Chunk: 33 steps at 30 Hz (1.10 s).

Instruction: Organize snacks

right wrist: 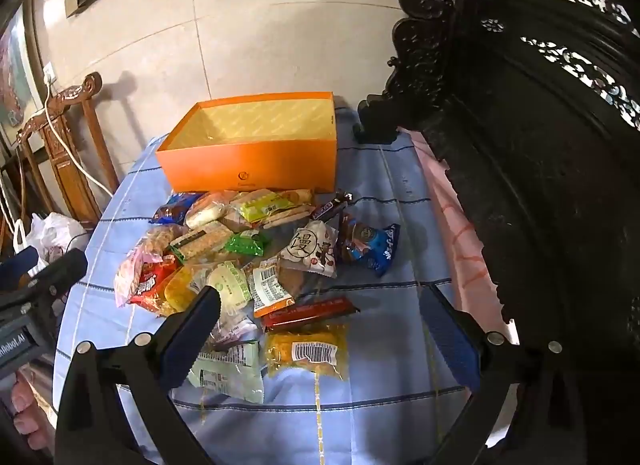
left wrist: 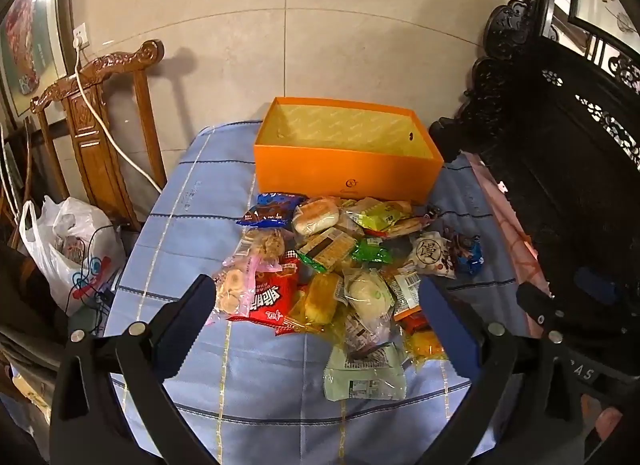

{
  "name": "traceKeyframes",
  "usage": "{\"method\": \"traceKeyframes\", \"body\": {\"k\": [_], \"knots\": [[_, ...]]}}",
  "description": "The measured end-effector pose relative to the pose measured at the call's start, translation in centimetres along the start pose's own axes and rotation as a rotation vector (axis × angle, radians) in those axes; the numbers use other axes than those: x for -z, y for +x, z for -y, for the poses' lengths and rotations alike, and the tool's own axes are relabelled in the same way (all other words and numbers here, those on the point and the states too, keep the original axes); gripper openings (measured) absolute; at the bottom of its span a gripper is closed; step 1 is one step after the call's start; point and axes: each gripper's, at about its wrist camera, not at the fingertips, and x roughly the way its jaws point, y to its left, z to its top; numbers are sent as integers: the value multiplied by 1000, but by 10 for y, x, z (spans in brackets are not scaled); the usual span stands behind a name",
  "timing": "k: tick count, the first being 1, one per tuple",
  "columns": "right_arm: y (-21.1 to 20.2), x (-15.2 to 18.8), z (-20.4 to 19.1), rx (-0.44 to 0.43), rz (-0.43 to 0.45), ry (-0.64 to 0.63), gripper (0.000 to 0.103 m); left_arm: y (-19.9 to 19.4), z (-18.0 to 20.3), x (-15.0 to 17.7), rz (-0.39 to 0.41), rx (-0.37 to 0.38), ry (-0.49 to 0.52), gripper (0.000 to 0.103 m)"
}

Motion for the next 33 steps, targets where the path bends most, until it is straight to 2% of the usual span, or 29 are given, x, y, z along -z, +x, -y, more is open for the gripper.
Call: {"method": "traceKeyframes", "body": {"k": [3,7,12,15,18,19,21,33], "knots": [[1,0,-2,6,-4,3,100,1,-3,0,-6,1,-10,99],[4,-1,8,-27,-10,48,100,0,-2,1,-1,-1,-2,99],[4,2,9,-11,-8,55,100,1,1,1,-6,21,3,99],[1,3,10,-25,53,66,100,4,3,2,-17,11,12,99],[2,2,9,-33,32,58,100,6,3,3,-25,0,15,99],[5,1,7,-31,-9,54,100,7,3,2,-27,-3,16,99],[5,2,5,-26,-33,43,100,7,2,2,-27,-8,16,99],[4,1,6,-18,-45,41,100,6,4,5,-23,-37,38,99]]}}
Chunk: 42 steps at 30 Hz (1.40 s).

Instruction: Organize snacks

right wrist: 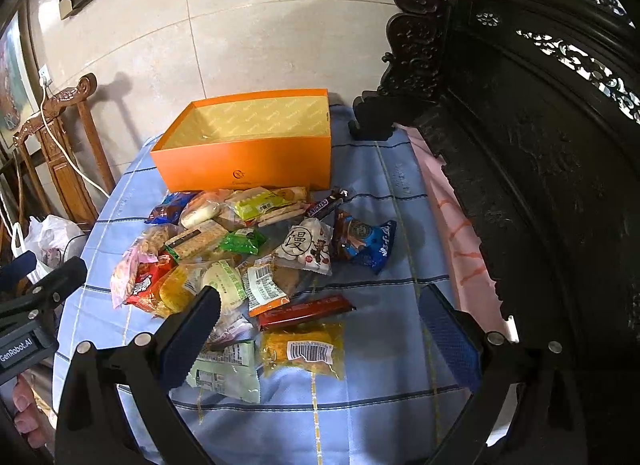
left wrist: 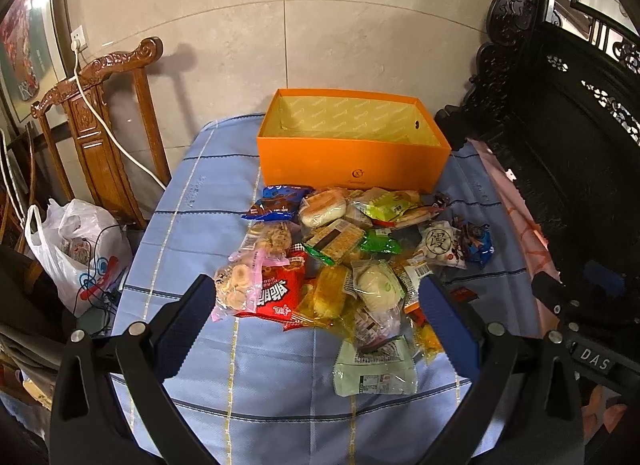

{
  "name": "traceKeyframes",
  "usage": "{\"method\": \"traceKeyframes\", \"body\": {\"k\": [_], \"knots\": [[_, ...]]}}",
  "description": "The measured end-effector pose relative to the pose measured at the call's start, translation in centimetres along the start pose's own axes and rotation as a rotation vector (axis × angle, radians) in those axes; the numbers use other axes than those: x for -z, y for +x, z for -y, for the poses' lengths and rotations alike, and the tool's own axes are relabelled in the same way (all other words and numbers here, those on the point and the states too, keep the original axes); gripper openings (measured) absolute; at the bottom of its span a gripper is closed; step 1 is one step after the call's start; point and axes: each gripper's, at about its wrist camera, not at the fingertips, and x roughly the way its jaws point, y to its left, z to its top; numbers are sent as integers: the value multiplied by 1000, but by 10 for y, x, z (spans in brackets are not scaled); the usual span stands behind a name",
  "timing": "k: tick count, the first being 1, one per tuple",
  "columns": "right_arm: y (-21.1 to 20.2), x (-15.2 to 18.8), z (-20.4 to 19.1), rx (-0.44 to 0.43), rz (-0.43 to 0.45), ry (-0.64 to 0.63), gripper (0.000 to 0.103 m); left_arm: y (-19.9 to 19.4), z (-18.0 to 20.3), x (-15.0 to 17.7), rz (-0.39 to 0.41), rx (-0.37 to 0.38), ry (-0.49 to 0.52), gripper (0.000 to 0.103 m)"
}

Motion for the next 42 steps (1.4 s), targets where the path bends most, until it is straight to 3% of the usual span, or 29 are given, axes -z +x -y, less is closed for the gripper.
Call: {"method": "traceKeyframes", "body": {"k": [5,9,14,18,25,30,35,38,40,42], "knots": [[1,1,1,2,31,3,100,5,-6,1,-32,51,-45,99],[1,2,2,-1,51,1,100,9,-8,1,-44,24,-44,99],[2,2,1,3,46,1,100,11,-15,1,-60,72,-100,99],[4,0,0,-3,41,6,100,15,-13,2,-72,28,-80,99],[5,1,-8,-31,72,-46,100,17,-15,5,-74,15,-72,99],[6,3,-6,-146,107,-13,100,21,-13,5,-79,26,-62,99],[25,5,14,-262,65,92,100,25,-17,8,-37,45,-62,99],[46,6,29,-282,25,148,100,36,-17,12,-9,66,-59,99],[58,8,35,-231,17,159,100,53,-15,17,-33,82,-57,99],[63,9,28,-160,61,75,100,76,-14,22,-67,114,-63,99]]}}
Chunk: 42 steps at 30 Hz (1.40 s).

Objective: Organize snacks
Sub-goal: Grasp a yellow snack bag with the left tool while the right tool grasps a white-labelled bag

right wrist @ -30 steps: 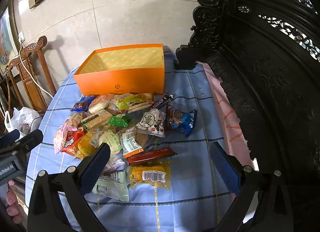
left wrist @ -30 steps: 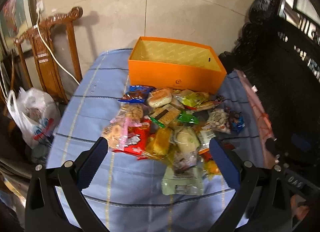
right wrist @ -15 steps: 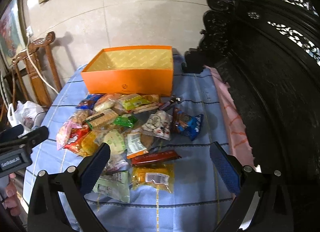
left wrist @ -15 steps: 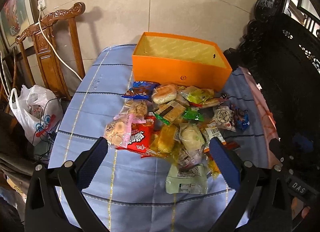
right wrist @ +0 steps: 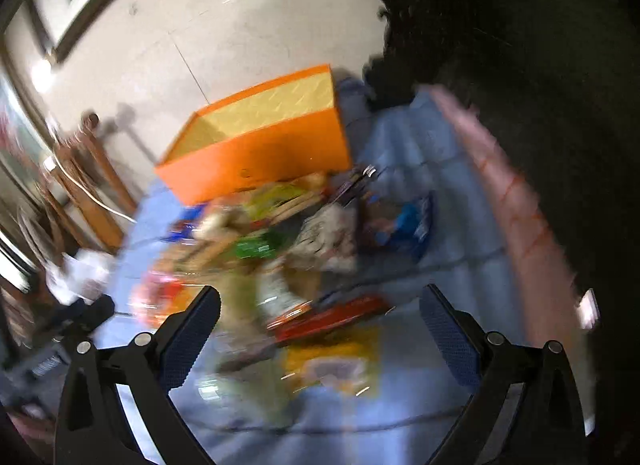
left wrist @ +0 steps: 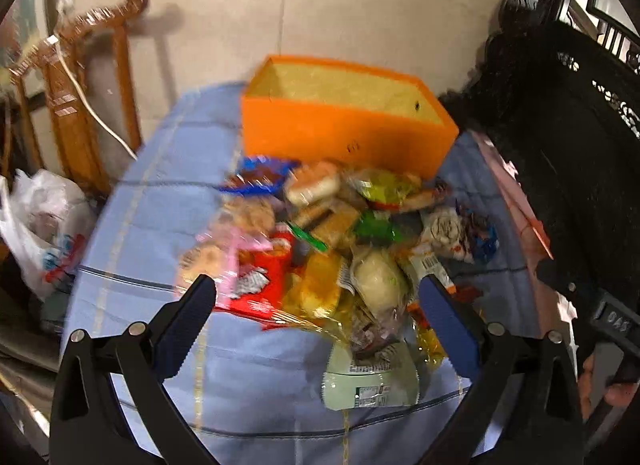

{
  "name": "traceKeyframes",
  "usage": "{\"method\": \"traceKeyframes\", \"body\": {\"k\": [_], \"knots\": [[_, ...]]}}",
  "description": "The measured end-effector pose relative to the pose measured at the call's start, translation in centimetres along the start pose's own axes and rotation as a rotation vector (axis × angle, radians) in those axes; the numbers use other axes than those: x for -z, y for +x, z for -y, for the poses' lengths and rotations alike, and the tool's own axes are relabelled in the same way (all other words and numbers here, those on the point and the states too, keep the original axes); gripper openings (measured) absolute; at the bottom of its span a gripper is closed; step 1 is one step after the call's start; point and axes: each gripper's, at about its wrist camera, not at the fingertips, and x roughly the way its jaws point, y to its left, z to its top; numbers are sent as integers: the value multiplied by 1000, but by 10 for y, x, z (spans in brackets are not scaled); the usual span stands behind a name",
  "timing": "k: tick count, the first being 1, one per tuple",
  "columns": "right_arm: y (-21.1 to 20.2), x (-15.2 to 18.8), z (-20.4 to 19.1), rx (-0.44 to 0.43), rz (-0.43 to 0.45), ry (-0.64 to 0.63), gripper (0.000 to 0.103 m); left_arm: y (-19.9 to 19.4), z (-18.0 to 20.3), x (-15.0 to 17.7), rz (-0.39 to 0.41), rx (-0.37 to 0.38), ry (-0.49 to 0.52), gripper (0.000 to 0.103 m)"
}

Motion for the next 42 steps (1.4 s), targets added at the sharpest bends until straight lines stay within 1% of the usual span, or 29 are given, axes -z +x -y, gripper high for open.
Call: {"method": "traceKeyframes", "body": {"k": [1,3,5,7,9,10,12,13,15,16,17,19,20,21,22,23,24,25,27,28,29,31,33,35,36,37,38,39,42], "knots": [[8,2,-9,-19,10,-91,100,11,0,2,-20,-2,-6,99],[31,5,-20,-39,-46,-163,100,34,4,6,-52,24,-9,99],[63,7,-24,-109,-105,-157,100,64,13,10,-93,30,23,99],[86,6,-24,-142,-109,-162,99,86,19,12,-108,-50,47,98],[102,3,-24,-164,-111,-175,99,103,16,12,-124,-27,32,98],[113,2,-23,-201,-121,-177,99,111,11,10,-137,7,9,98],[124,0,-25,-256,-137,-166,99,117,3,8,-113,41,-24,98],[129,0,-27,-282,-138,-168,99,118,2,7,-100,43,-12,98],[136,2,-34,-274,-143,-212,99,118,0,9,-73,4,37,98],[140,6,-42,-243,-154,-247,99,118,-3,10,-74,-22,60,98],[142,8,-48,-229,-144,-260,98,117,-8,11,-90,-21,62,98],[141,11,-49,-201,-139,-244,91,109,-20,14,-91,2,29,98],[139,12,-49,-163,-136,-235,73,105,-24,15,-77,8,13,98],[137,13,-49,-114,-134,-234,51,99,-28,16,-57,-2,4,98],[133,14,-48,-118,-127,-215,48,97,-30,18,-40,-24,21,98],[132,15,-47,-131,-135,-192,46,97,-30,18,-32,-37,38,98],[133,17,-49,-143,-156,-179,48,99,-30,19,-27,-58,65,99],[139,21,-53,-149,-193,-187,49,104,-25,21,-32,-61,111,99],[140,26,-59,-116,-157,-222,48,115,-19,24,-29,-39,163,99],[141,27,-60,-96,-161,-223,44,118,-16,26,-39,-35,175,99],[141,26,-58,-99,-170,-199,39,120,-12,28,-51,-22,189,99],[138,25,-51,-125,-189,-158,38,121,-7,31,-29,-39,210,99],[132,29,-54,-92,-191,-189,37,123,0,34,-26,-74,245,98],[129,30,-56,-64,-200,-200,36,121,13,36,-28,-117,354,82],[124,30,-54,-65,-200,-192,36,117,16,36,-32,-119,373,67],[117,31,-48,-80,-196,-176,36,111,20,34,-41,-94,382,36],[110,30,-41,-84,-194,-158,36,109,21,33,-65,-32,364,36],[107,29,-38,-79,-189,-149,36,113,20,34,-90,2,332,36],[102,25,-27,-43,-181,-132,36,127,15,37,-112,12,284,35]]}}
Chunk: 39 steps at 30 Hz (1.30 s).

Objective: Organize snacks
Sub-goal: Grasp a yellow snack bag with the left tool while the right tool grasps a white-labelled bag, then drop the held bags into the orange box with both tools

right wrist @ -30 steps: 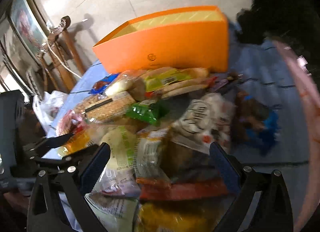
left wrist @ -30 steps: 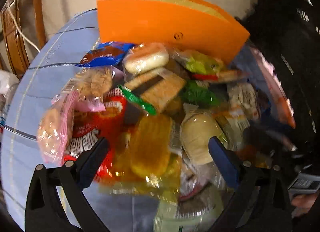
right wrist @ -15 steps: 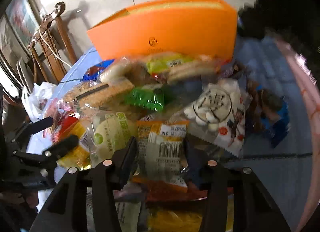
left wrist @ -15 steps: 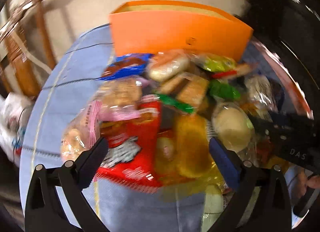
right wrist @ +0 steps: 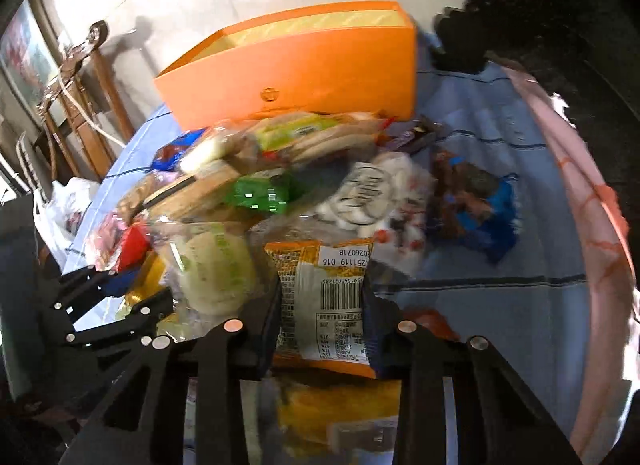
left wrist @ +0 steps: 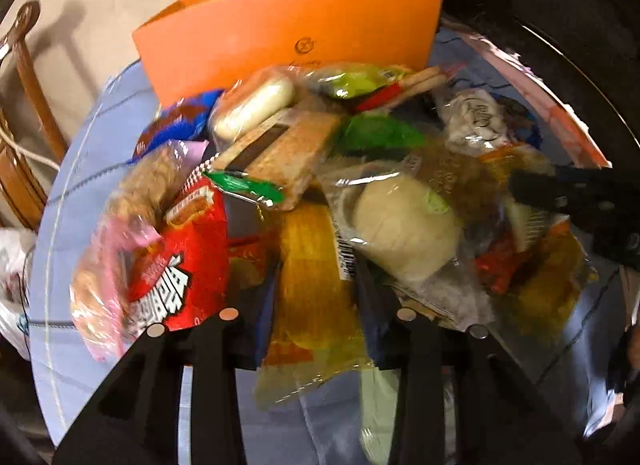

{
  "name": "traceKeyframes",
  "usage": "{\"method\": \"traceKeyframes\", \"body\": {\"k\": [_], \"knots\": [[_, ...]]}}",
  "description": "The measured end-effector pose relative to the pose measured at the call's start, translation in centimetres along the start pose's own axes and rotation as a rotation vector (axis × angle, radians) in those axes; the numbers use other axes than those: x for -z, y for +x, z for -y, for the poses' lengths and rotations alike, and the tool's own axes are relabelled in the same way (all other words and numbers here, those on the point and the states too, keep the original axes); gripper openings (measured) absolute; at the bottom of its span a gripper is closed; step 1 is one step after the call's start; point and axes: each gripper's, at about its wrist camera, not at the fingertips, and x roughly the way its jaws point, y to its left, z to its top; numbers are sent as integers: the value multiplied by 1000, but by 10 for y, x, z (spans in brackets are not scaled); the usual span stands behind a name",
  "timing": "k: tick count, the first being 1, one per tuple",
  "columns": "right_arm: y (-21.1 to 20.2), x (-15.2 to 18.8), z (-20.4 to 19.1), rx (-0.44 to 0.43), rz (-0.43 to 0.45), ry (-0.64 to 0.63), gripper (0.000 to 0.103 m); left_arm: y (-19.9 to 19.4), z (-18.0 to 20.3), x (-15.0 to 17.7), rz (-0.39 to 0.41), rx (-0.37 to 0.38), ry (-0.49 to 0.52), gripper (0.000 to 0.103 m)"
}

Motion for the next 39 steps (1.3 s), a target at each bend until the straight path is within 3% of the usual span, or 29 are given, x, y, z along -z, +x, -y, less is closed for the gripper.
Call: {"method": "traceKeyframes", "body": {"k": [5,6,9,10,12,13,14,15,16,18,24,27,30,34,39], "knots": [[-12,1,18,16,15,52,36,-2,-15,3,-11,17,0,36],[-12,0,18,16,14,55,36,-3,-11,7,-8,9,22,41],[-12,2,17,1,14,62,36,1,-3,16,-19,-70,79,97],[-12,2,14,1,15,53,36,4,-2,19,-23,-97,95,99],[-12,2,10,-3,16,44,36,6,-2,21,6,-75,102,99],[-13,2,9,-6,17,41,36,9,-6,21,0,-45,85,93],[-14,1,7,-5,16,40,36,10,-12,19,-15,29,45,81],[-14,1,6,-5,17,38,36,11,-17,15,-30,94,0,55],[-16,0,5,-4,21,35,36,11,-24,11,-49,99,-67,45],[-20,-2,5,-6,31,36,36,14,-31,7,-65,57,-100,40],[-41,-10,3,-11,82,36,36,0,-29,9,-73,3,-61,39],[-57,-14,2,-18,127,51,36,-48,-29,1,21,40,-118,39],[-82,-33,-3,-39,189,36,36,-83,-30,-14,96,72,-111,39],[-107,-75,-8,-41,277,-6,36,-119,-36,-58,235,50,-102,39],[-106,-160,-10,-17,335,-55,36,-103,-51,-139,294,-55,-81,39]]}}
